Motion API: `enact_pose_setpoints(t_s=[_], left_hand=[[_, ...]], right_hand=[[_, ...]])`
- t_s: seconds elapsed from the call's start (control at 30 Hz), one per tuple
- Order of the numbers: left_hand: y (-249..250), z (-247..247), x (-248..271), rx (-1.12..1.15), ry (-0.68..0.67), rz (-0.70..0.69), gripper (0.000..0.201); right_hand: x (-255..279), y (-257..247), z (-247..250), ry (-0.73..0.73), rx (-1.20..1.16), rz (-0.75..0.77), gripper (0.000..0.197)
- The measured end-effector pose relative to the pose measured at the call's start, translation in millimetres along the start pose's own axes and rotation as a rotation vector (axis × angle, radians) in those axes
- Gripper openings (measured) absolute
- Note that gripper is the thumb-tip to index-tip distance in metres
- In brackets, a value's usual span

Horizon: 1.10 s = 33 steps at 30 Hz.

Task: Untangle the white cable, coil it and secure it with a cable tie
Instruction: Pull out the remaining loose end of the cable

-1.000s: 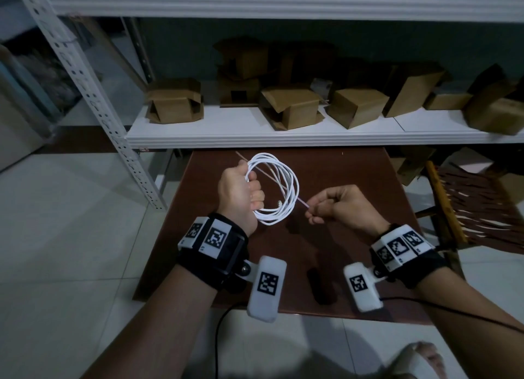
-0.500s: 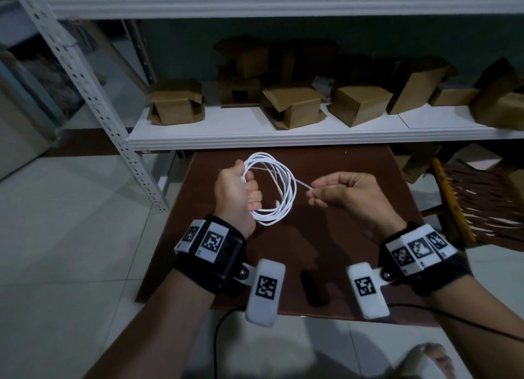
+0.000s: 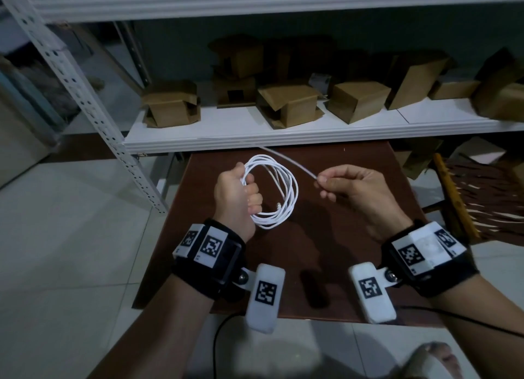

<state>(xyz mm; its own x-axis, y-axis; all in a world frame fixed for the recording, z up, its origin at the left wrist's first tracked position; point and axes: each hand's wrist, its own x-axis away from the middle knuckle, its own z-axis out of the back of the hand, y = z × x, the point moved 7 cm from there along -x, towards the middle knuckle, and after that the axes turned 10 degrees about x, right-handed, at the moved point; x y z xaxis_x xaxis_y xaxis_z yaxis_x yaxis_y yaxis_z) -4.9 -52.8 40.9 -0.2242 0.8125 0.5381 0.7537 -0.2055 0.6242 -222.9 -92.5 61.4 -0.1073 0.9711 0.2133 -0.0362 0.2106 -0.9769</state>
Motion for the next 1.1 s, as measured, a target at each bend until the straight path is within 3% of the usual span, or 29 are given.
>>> enact_pose_setpoints(t_s=[0.3,0.53,0.73,1.1], left_hand=[[38,21,-8,0.117,0.153,-0.202,0.041],[58,37,-10,0.205,0.248,-0.341,0.041],[71,56,-14,0.232,0.371,-0.365,0.041],[91,59,-6,0.304,0.358,-0.397,0.043]], right_hand=[[-5,-27,54,0.311,0.056,0.219,0.024],[-10,-28,59,0.327,0.089,0.243,0.036],[-10,-32,64,0.332,0.104,0.300,0.034],[-12,-33,71,0.331,0.238,0.301,0.034]])
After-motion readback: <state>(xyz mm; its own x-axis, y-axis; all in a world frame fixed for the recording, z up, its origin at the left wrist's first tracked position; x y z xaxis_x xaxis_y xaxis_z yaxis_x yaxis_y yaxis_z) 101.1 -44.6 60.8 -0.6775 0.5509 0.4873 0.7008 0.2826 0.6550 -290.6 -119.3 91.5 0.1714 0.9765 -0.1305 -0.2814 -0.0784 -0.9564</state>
